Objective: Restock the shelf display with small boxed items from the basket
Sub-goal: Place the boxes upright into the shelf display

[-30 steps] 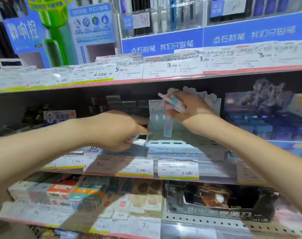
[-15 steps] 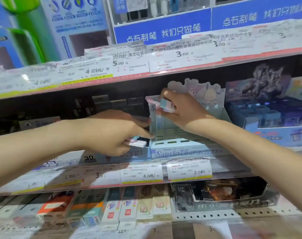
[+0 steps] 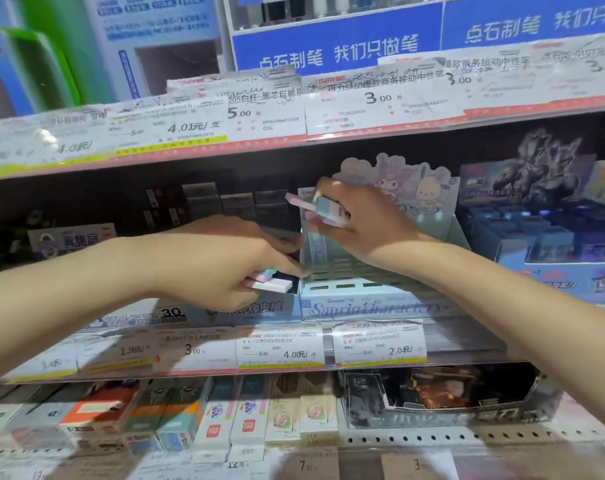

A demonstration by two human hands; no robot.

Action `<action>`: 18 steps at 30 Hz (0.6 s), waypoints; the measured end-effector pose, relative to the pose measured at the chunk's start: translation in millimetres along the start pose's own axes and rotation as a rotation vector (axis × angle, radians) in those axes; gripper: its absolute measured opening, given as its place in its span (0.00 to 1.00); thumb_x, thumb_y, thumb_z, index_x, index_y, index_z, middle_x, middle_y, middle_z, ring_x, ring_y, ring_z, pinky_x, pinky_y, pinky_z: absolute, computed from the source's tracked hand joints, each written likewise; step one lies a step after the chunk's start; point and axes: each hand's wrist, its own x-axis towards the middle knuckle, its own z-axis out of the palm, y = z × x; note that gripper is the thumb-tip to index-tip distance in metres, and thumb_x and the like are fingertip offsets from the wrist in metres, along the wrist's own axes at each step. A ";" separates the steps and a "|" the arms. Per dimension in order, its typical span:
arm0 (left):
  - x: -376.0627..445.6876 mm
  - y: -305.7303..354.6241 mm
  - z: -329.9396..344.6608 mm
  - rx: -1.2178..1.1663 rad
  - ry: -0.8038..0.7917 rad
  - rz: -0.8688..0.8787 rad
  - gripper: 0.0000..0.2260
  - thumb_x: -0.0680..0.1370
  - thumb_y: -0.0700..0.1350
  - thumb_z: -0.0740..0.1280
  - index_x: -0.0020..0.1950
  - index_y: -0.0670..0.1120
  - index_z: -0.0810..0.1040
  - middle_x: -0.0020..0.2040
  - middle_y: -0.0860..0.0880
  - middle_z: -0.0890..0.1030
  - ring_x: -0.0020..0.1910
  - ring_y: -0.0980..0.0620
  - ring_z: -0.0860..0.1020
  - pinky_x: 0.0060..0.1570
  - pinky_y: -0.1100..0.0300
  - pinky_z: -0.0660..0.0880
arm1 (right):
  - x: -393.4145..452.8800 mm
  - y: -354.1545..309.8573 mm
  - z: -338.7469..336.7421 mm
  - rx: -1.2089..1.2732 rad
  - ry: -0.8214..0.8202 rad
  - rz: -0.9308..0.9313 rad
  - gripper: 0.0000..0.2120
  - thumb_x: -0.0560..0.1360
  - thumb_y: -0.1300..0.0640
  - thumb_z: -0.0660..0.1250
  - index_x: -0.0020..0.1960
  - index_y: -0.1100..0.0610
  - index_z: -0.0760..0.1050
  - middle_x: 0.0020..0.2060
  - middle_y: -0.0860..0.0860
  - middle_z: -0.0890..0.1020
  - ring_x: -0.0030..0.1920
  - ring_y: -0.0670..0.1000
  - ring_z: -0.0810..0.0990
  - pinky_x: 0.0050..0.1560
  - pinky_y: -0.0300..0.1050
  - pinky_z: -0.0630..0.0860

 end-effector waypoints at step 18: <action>3.3 -15.0 13.4 0.047 0.023 0.024 0.27 0.69 0.53 0.54 0.68 0.60 0.68 0.62 0.57 0.78 0.40 0.89 0.57 0.34 0.75 0.54 | -4.6 1.9 -13.1 -0.271 -0.103 -0.066 0.05 0.72 0.63 0.62 0.39 0.55 0.71 0.32 0.50 0.72 0.36 0.52 0.69 0.32 0.44 0.63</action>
